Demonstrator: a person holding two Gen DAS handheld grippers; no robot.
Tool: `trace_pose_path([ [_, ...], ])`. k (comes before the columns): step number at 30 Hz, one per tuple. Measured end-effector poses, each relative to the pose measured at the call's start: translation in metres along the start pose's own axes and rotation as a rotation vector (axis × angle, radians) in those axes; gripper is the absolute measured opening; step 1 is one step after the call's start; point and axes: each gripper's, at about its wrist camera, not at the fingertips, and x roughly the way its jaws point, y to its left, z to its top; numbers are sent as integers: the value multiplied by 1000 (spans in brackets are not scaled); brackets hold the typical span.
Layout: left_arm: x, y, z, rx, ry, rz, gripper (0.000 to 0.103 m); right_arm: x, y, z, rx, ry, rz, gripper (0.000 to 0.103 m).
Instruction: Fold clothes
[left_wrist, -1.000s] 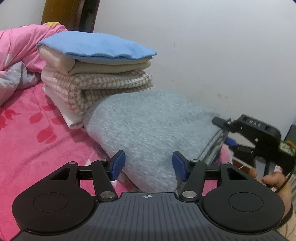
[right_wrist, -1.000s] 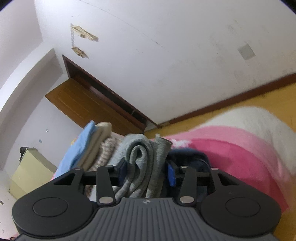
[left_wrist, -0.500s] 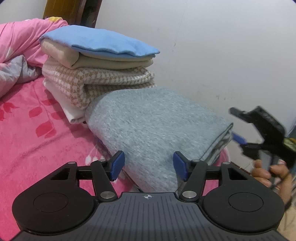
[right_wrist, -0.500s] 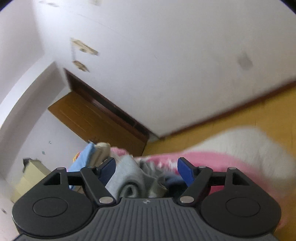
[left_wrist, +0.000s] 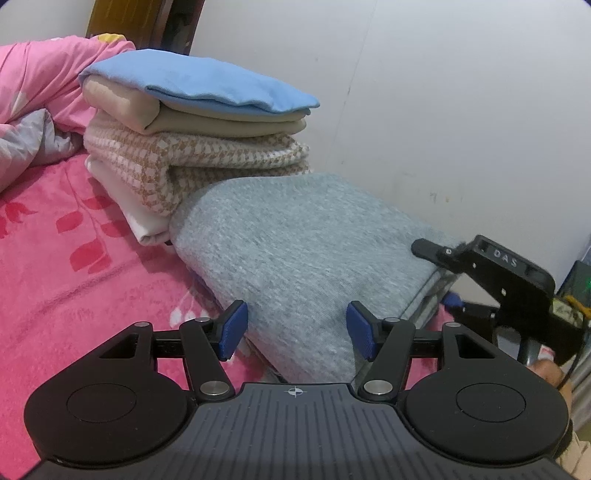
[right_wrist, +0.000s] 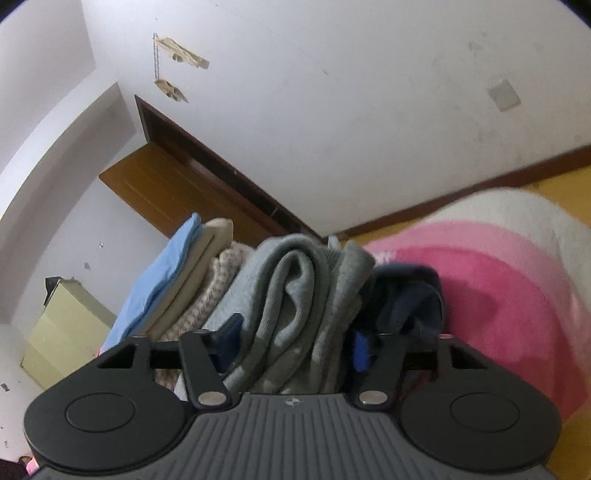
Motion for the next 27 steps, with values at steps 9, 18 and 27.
trace_pose_path([
  [9,3,-5,3,0,2,0,60,3,4,16,41,-6,25,47],
  [18,10,-8,-6,35,-1,-5,60,3,-20,7,29,8,-3,55],
  [27,10,-6,-9,40,-18,-14,63,-68,23,6,-273,-113,-70,59],
])
